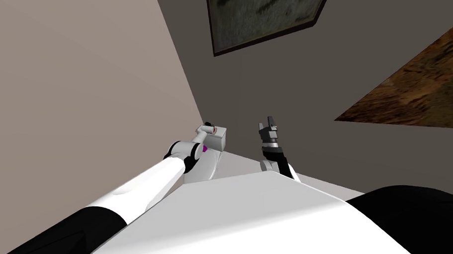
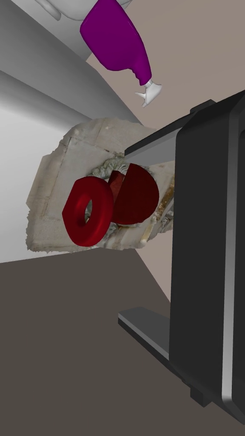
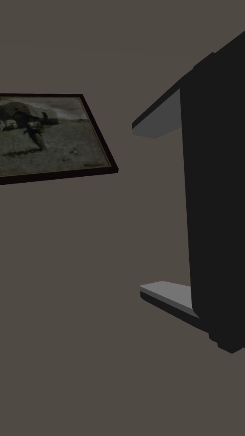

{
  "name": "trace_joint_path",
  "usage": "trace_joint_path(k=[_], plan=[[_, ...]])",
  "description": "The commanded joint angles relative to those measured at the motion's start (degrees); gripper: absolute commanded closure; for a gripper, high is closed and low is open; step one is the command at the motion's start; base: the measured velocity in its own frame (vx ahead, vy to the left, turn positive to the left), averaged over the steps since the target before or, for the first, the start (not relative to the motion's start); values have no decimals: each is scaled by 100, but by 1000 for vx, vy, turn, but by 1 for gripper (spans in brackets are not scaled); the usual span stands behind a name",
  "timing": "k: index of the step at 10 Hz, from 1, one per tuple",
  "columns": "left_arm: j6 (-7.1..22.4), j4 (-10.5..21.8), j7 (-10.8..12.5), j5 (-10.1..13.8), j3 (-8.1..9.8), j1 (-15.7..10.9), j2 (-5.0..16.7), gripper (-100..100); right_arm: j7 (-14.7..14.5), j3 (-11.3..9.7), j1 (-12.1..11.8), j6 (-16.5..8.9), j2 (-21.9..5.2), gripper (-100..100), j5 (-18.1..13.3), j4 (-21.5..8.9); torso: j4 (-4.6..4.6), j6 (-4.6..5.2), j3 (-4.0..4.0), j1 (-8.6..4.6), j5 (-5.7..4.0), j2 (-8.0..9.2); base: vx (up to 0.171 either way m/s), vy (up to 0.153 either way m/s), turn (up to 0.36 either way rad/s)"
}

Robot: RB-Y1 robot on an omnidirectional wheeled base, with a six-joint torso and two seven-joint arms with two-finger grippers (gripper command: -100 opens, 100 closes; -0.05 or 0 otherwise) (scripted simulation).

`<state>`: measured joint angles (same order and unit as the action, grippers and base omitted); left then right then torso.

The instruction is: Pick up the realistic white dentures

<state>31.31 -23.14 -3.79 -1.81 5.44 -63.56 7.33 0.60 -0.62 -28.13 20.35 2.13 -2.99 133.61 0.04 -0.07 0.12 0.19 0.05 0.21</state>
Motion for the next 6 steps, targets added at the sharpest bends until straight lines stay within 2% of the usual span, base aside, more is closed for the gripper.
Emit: trace_joint_path(k=[1, 2, 3, 5, 6], plan=[[201, -286, -27, 17, -7, 151, -18, -100, 0, 0, 0, 0, 0, 0, 0, 0, 0, 0, 0, 0, 0, 0, -33, 20, -4], [201, -360, -27, 17, -7, 151, -18, -100, 0, 0, -1, 0, 0, 0, 0, 0, -1, -3, -3, -8, -1, -7, -2, -5, 42], [284, -368, -39, 179, 12, 14, 30, -100, 0, 0, -1, 0, 0, 0, 0, 0, -3, -2, -9, -17, -3, -16, -41, 45, -135], [469, -378, -63, 409, 38, -151, 89, -100, 0, 0, 1, 0, 0, 0, 0, 0, 2, 0, 6, 10, 2, 10, -110, 90, -173], [637, -380, -54, 525, -60, -92, 152, -100, 0, 0, 1, 0, 0, 0, 0, 0, 5, -1, 12, 12, 3, 21, -93, 65, -116]])
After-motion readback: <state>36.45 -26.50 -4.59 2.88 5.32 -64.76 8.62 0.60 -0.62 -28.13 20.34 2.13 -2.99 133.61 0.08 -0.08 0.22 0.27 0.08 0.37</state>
